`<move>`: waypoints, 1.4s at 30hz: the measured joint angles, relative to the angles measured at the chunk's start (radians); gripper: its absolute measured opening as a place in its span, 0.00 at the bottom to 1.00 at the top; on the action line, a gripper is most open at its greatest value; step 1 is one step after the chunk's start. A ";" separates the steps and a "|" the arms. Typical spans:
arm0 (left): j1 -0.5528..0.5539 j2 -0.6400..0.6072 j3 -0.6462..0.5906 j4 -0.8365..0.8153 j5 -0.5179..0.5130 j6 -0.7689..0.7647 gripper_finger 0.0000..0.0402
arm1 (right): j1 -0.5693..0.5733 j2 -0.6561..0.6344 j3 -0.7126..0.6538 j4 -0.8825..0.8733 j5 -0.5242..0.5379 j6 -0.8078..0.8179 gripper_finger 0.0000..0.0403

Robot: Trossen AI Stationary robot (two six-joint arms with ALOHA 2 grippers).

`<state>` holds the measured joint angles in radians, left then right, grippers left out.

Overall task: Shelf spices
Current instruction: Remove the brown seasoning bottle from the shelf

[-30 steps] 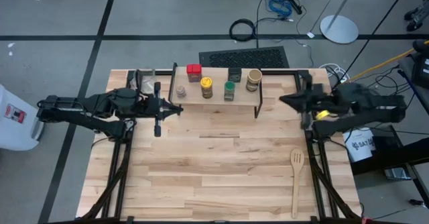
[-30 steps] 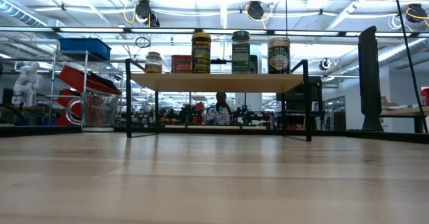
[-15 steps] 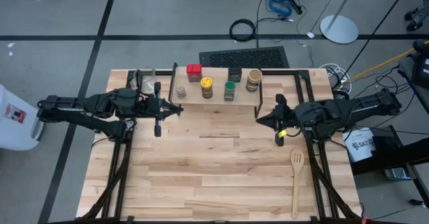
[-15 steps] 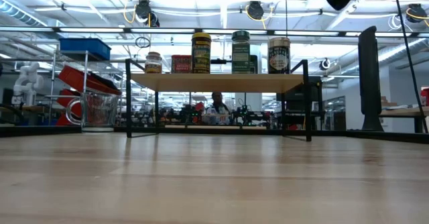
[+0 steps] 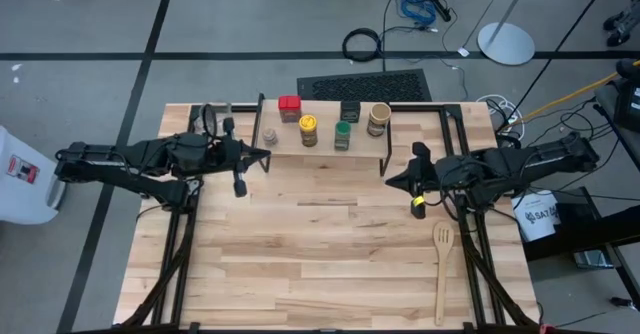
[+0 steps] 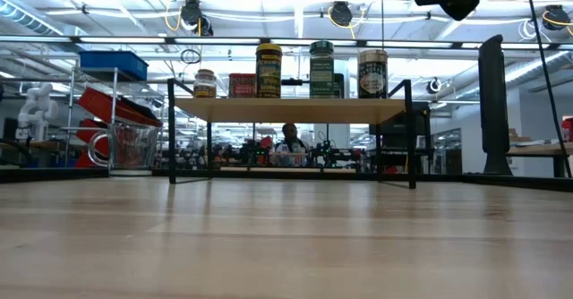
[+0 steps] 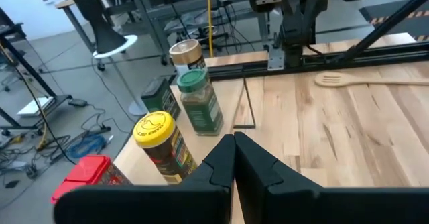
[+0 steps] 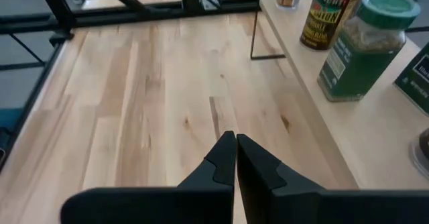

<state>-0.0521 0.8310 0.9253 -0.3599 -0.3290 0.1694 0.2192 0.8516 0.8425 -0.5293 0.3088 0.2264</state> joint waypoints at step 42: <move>0.022 0.090 0.247 -0.077 -0.012 -0.122 0.48 | -0.003 0.002 0.001 0.047 0.003 -0.066 0.00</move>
<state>-0.0300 0.9206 1.1725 -0.4373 -0.3414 0.0475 0.2161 0.8539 0.8433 -0.4828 0.3119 0.1608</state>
